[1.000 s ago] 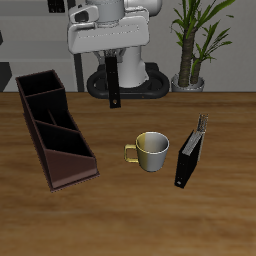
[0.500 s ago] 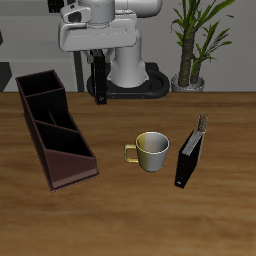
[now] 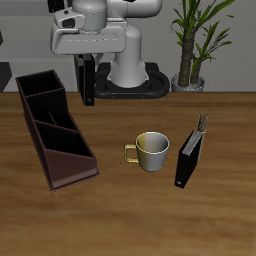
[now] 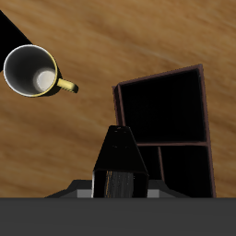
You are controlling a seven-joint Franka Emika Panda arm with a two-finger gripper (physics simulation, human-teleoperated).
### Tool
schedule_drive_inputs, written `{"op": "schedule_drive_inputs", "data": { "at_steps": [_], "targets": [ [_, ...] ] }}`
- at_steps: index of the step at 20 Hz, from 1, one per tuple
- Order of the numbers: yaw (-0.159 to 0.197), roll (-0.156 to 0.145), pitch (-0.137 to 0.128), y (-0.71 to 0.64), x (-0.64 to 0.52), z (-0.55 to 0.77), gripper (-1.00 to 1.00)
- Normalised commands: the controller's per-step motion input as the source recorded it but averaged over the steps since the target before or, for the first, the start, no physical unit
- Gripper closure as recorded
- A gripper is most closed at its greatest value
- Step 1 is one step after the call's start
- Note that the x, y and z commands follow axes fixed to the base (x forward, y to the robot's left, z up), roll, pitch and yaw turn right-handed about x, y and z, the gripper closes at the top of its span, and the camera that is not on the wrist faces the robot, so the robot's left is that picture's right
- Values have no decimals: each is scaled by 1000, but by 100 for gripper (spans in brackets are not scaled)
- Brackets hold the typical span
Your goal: Place the right black book into the right desk caddy's front compartment
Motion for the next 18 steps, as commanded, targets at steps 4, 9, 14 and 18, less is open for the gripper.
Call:
{"op": "schedule_drive_inputs", "data": {
  "at_steps": [4,9,14,18],
  "targets": [
    [24,-58,22,-227,-160,-116,100],
    [12,-42,12,-159,-156,-112,100],
    [15,-32,5,-119,-32,-89,100],
    [25,-17,7,-50,-1,-99,100]
  ]
}}
